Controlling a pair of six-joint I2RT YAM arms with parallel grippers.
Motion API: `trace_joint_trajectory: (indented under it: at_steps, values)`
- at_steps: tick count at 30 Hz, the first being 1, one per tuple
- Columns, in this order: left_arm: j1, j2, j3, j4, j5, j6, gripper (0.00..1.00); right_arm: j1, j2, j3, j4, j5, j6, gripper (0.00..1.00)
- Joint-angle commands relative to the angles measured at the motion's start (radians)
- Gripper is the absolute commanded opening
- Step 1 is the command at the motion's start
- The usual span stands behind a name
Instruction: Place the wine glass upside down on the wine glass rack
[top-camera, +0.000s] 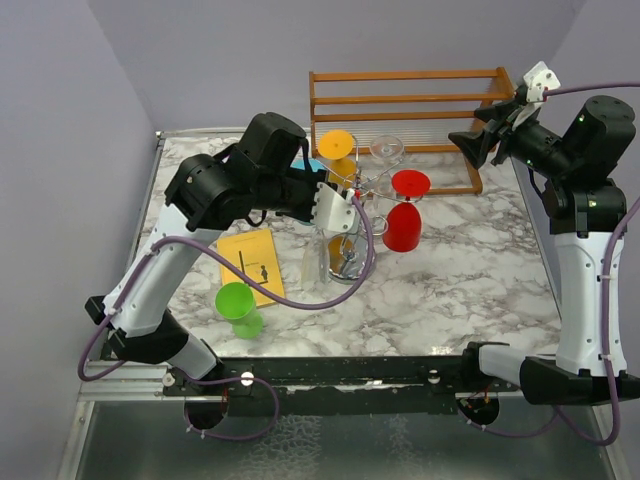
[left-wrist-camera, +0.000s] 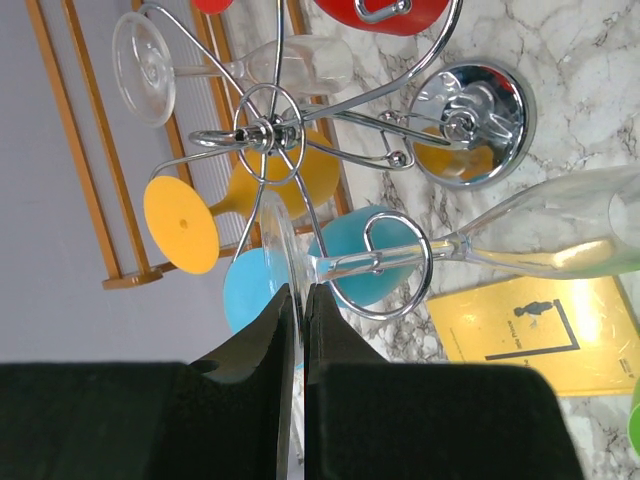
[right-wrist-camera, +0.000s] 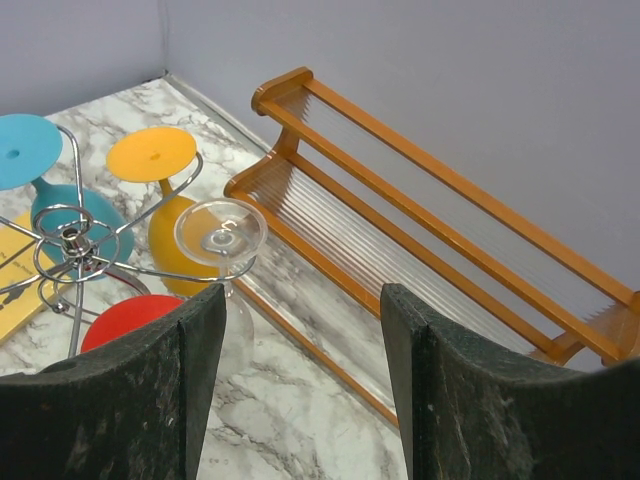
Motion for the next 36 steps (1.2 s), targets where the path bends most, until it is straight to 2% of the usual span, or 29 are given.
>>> trace_joint_trajectory:
  at_steps: [1,14,20,36]
  values:
    - [-0.003,-0.017,-0.036,0.047,0.060,-0.013,0.00,-0.009,-0.018,-0.010,0.002,-0.016,-0.007,0.63]
    - [-0.003,-0.027,-0.071,0.003,0.119,-0.016,0.00,-0.012,-0.020,-0.023,0.006,-0.015,-0.010,0.63]
    - [-0.003,-0.025,-0.101,0.004,0.093,-0.040,0.00,-0.012,-0.020,-0.025,0.006,-0.017,-0.012,0.63]
    - [-0.004,-0.031,-0.103,-0.033,0.108,-0.056,0.19,-0.014,-0.016,-0.036,0.013,-0.016,-0.013,0.63]
